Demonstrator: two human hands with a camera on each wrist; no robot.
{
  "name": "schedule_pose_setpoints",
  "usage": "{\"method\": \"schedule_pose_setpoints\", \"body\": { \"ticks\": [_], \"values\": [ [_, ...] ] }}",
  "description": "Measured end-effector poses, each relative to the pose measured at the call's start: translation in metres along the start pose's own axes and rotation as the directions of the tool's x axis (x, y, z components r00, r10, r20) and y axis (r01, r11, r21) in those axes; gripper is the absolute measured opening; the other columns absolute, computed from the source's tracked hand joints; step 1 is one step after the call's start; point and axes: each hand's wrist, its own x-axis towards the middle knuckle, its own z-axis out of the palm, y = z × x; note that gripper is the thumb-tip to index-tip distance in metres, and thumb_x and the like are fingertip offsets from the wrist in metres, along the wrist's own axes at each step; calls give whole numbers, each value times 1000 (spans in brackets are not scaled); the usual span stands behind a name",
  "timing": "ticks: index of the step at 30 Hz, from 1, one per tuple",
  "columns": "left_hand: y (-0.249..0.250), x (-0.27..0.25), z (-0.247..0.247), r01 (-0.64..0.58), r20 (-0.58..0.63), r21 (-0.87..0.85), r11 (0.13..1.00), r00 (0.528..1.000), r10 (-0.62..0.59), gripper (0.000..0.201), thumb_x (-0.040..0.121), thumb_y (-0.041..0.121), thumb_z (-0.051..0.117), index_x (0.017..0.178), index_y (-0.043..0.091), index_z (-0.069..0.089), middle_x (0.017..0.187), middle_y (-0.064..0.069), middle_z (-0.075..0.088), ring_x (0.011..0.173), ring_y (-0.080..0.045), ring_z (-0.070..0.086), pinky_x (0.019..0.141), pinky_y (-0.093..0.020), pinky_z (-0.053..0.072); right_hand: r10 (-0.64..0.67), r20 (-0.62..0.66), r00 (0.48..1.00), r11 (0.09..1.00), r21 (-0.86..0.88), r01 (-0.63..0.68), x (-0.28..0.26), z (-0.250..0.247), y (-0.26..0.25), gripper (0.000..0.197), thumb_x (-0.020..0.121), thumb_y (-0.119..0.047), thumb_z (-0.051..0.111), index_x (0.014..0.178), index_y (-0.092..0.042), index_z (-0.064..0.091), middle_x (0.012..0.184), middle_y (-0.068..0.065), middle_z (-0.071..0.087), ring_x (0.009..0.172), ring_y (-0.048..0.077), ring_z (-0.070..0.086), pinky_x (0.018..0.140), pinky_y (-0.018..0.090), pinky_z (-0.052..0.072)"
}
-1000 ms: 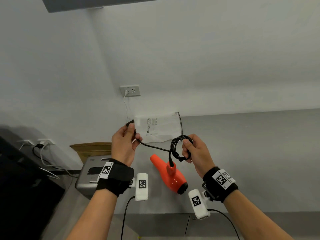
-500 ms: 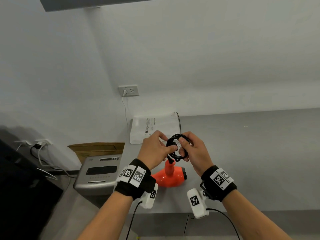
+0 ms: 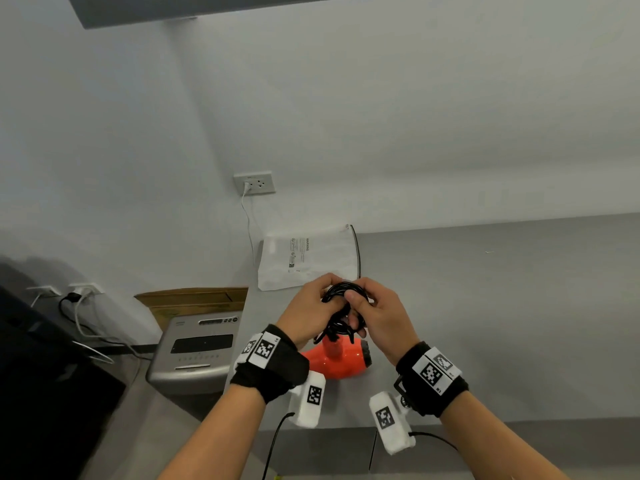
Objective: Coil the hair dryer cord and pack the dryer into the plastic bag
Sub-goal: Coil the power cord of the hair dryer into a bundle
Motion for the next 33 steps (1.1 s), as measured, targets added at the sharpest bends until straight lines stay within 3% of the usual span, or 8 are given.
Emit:
{"method": "schedule_pose_setpoints", "body": {
  "ticks": [4, 7, 12, 16, 20, 25, 28, 33],
  "values": [
    [-5, -2, -6, 91, 69, -212, 973, 995, -78, 29, 84, -1, 71, 110, 11, 69, 114, -20, 65, 95, -30, 70, 96, -47, 57, 17, -43, 999, 999, 50, -14, 2, -7, 0, 12, 100, -11, 56, 101, -7, 67, 65, 4, 62, 54, 21, 55, 45, 31, 43],
    [-5, -4, -8, 111, 99, -251, 962, 991, -88, 37, 80, -2, 72, 115, 10, 68, 112, -22, 66, 99, -30, 68, 101, -50, 54, 8, -18, 1000, 996, 84, -7, 0, -10, -2, 12, 101, -10, 56, 100, -6, 66, 65, -1, 62, 55, 22, 55, 45, 32, 43],
    [1, -7, -4, 76, 125, -109, 991, 990, -62, 26, 96, 5, 57, 118, 18, 61, 102, -25, 73, 95, -34, 75, 90, -43, 59, -20, 0, 1000, 997, 79, 19, -3, -11, -4, 13, 101, -11, 55, 102, -5, 67, 62, -3, 62, 55, 24, 53, 45, 32, 43],
    [0, -8, 1, 71, 103, -129, 989, 993, -58, 22, 98, 4, 53, 115, 12, 64, 90, -9, 70, 88, -23, 69, 82, -38, 56, -10, -20, 1000, 997, 70, 12, -1, -11, -3, 13, 101, -11, 55, 101, -4, 66, 66, -3, 65, 55, 24, 54, 45, 32, 43],
    [-2, -4, -4, 80, 33, -293, 953, 997, -74, 33, 98, 1, 49, 123, 14, 68, 101, -5, 63, 101, -19, 59, 96, -42, 50, 24, -44, 999, 997, 70, -21, -1, -12, 2, 9, 100, -9, 55, 100, -5, 64, 62, 1, 57, 53, 24, 53, 43, 30, 42],
    [0, 8, -27, -8, -200, -488, 873, 974, -103, 35, 104, -3, 40, 131, 10, 58, 102, -10, 55, 102, -27, 69, 99, -50, 55, 116, 10, 993, 992, 53, -116, -7, -12, 13, 6, 99, -7, 57, 97, -6, 62, 60, 4, 54, 53, 24, 54, 43, 30, 44],
    [1, 10, -31, -69, -247, -438, 896, 968, -47, 33, 105, -3, 37, 126, 9, 59, 106, -14, 52, 87, -27, 71, 91, -49, 60, 178, 14, 984, 983, 51, -178, -5, -15, 20, 7, 97, -8, 59, 92, -6, 63, 59, 6, 52, 57, 28, 52, 44, 30, 44],
    [4, 3, -14, -196, -244, -152, 969, 957, 155, 39, 105, -1, 38, 126, 23, 60, 104, -16, 64, 74, -22, 64, 81, -37, 58, 228, -47, 973, 973, 55, -225, -1, -19, 25, 7, 95, -9, 63, 90, -4, 66, 63, 8, 57, 57, 26, 55, 43, 30, 44]
  ]
}}
